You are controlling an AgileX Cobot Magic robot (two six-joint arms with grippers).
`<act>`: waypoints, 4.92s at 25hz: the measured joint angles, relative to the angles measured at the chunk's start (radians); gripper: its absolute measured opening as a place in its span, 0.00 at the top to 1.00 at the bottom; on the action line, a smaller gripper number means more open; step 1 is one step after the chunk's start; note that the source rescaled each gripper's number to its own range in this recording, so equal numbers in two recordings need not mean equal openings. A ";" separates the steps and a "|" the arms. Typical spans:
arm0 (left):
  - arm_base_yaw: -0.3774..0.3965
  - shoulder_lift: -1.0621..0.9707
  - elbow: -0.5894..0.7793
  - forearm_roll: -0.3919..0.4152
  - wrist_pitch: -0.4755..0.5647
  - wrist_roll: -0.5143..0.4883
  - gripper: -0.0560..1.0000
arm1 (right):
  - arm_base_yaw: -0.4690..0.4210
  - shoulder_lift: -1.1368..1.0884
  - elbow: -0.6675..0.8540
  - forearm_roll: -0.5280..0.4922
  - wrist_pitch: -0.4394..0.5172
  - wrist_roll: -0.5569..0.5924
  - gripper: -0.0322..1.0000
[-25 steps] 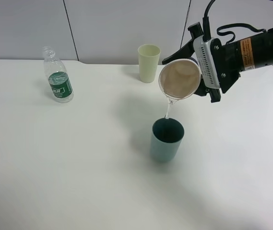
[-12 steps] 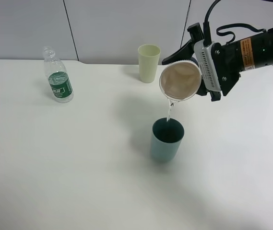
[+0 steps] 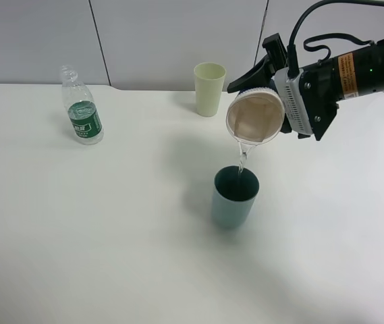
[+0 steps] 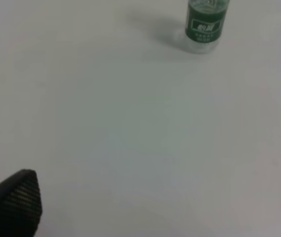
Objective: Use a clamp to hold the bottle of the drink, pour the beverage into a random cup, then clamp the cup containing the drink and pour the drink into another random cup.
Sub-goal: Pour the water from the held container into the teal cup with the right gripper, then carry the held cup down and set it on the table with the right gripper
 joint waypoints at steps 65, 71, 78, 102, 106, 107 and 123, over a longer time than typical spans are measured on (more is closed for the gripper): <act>0.000 0.000 0.000 0.000 0.001 0.000 0.00 | 0.116 0.000 0.000 0.394 0.097 0.776 0.95; 0.000 0.000 0.000 0.000 0.001 0.000 0.00 | 0.154 0.001 0.000 0.655 0.038 0.798 0.95; 0.000 0.000 0.000 0.000 0.001 0.000 0.00 | 0.214 0.057 0.000 0.810 0.038 0.797 0.95; 0.000 0.000 0.000 0.000 0.000 0.000 0.00 | 0.251 0.504 -0.218 0.826 -0.038 0.901 0.95; 0.000 0.000 0.000 0.000 0.000 0.000 0.00 | 0.251 0.554 -0.263 0.728 -0.043 0.952 0.95; 0.000 0.000 0.000 0.000 0.000 0.000 0.00 | 0.251 0.565 -0.273 0.700 -0.050 0.964 0.95; 0.000 0.000 0.000 0.000 0.000 0.000 0.00 | 0.251 0.678 -0.335 0.534 -0.083 0.999 0.95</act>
